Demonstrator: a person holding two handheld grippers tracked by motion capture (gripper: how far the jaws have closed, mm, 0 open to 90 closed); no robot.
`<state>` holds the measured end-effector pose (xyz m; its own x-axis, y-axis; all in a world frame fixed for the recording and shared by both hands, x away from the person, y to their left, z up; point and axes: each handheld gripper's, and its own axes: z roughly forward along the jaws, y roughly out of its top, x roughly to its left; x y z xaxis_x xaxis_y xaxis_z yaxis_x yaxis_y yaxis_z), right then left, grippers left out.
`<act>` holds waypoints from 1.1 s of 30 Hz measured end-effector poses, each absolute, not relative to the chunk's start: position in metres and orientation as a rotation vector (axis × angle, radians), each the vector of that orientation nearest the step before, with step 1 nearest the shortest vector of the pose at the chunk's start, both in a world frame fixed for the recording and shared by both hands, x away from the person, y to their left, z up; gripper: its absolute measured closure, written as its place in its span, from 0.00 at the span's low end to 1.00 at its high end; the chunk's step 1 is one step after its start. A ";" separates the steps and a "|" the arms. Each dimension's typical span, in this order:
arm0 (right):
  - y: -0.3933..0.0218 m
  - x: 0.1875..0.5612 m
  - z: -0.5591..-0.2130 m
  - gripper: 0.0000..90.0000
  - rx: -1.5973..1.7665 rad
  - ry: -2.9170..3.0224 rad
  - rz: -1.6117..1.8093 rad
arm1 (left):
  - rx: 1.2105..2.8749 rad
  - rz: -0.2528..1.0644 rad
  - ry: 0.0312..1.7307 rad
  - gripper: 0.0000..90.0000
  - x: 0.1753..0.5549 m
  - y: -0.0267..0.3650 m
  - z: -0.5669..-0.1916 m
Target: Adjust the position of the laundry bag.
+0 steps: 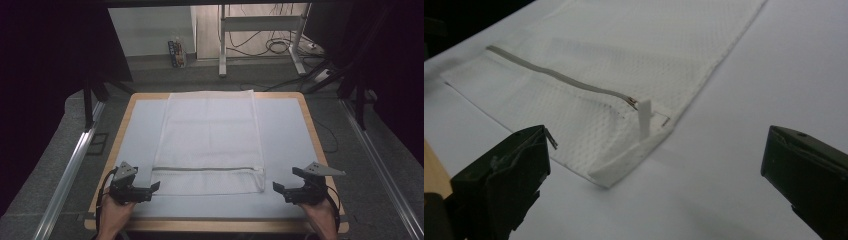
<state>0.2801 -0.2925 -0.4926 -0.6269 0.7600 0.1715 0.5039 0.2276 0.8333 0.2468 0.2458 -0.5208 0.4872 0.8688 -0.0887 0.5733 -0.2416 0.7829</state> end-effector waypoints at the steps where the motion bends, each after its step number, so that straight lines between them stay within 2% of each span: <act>1: -0.292 0.280 -0.493 0.00 1.184 2.231 1.345 | 1.958 0.481 1.195 0.01 0.247 0.245 -0.522; 21: -0.286 0.281 -0.496 0.00 1.140 2.249 1.282 | 1.968 0.421 1.200 0.02 0.250 0.243 -0.526; 33: -0.279 0.284 -0.499 0.00 1.138 2.267 1.250 | 1.965 0.431 1.217 0.03 0.249 0.243 -0.526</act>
